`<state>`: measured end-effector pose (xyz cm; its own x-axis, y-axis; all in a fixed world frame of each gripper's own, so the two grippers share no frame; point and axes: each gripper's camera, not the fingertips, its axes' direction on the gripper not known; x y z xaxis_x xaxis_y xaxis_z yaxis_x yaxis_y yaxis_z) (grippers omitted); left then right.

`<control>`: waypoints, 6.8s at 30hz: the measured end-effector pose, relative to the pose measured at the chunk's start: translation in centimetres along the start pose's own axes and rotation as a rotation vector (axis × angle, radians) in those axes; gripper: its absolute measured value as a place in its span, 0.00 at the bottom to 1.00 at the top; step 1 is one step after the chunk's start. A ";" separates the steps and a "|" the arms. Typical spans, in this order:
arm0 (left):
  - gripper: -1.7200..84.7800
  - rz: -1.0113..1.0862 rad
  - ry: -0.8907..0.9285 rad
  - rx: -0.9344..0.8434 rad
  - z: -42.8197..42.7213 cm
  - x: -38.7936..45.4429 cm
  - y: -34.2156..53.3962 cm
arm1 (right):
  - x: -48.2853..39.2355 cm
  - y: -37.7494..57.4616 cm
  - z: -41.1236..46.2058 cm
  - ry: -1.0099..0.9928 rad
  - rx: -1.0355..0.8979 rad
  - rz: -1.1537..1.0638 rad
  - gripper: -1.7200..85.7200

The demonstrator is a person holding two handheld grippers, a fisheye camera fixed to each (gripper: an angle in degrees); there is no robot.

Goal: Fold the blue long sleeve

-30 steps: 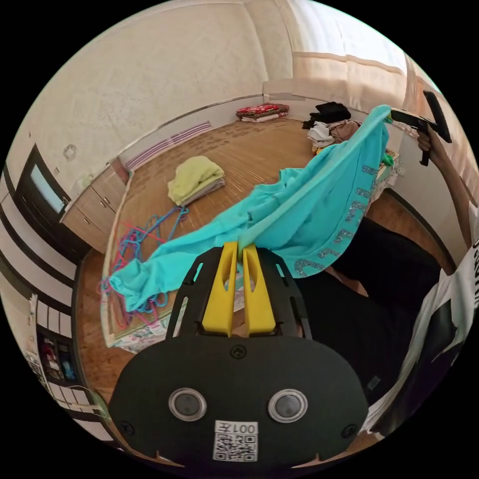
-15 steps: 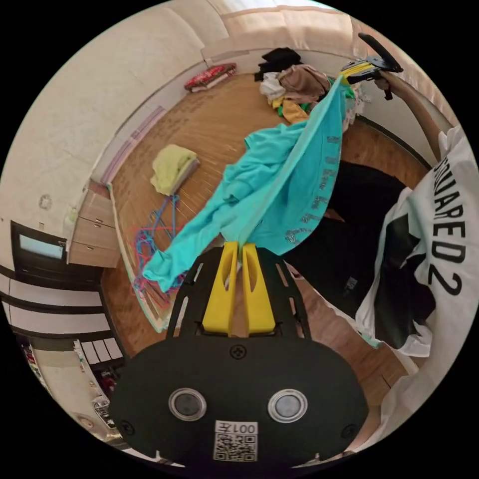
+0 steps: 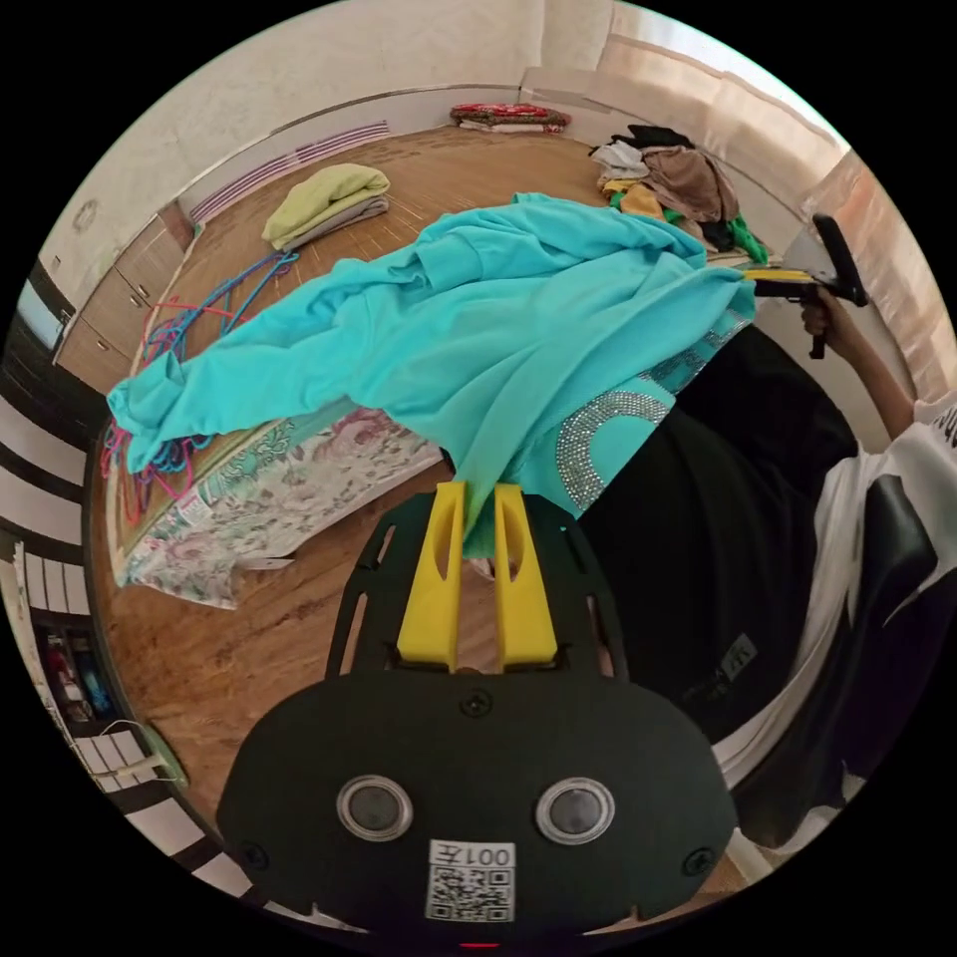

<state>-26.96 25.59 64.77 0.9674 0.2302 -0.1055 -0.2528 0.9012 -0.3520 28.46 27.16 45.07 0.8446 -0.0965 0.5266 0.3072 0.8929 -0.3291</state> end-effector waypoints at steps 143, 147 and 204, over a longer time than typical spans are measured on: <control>0.01 0.064 -0.252 -0.019 2.9 7.7 -12.7 | -10.0 -12.4 -0.7 0.542 0.045 -0.209 0.04; 0.01 0.138 -0.208 0.063 -5.3 6.7 -13.0 | -10.1 -14.6 -6.2 0.516 0.109 -0.262 0.04; 0.01 -0.175 -0.475 0.835 -47.7 -7.2 -37.8 | -3.3 -43.3 -30.8 0.791 0.722 -0.124 0.03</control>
<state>-25.05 -27.66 34.43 0.9414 0.0275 0.3362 -0.1910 0.8649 0.4641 25.89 -24.76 33.46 0.9489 -0.2298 -0.2165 0.2973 0.8809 0.3682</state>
